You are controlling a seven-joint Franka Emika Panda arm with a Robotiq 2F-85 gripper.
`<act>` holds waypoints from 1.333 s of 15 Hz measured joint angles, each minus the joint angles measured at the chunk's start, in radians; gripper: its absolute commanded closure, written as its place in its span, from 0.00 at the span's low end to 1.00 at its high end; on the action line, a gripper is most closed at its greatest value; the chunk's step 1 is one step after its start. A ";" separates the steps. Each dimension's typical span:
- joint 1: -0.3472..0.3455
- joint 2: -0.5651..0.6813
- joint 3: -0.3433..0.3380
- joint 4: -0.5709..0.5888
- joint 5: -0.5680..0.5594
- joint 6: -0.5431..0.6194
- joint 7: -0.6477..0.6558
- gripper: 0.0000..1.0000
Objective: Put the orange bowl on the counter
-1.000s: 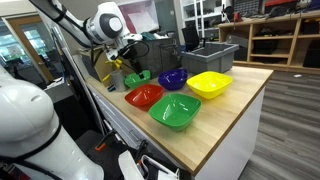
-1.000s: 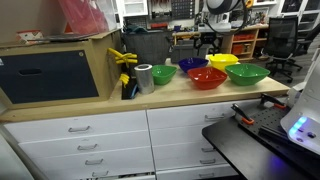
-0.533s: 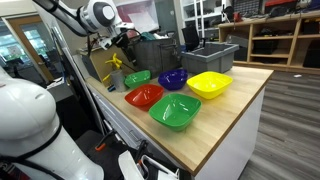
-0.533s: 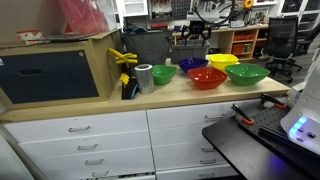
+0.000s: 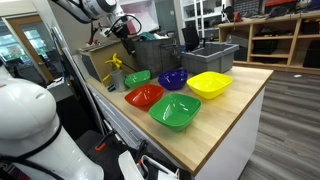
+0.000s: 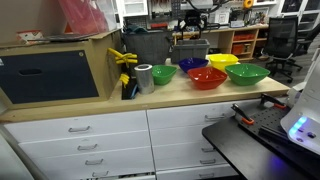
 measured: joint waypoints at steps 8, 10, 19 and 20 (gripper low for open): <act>0.018 0.040 0.000 0.145 0.000 -0.125 0.001 0.00; 0.025 0.040 0.000 0.170 0.000 -0.135 0.011 0.00; 0.034 0.042 -0.003 0.180 -0.001 -0.134 0.058 0.00; 0.034 0.042 -0.003 0.180 -0.001 -0.134 0.058 0.00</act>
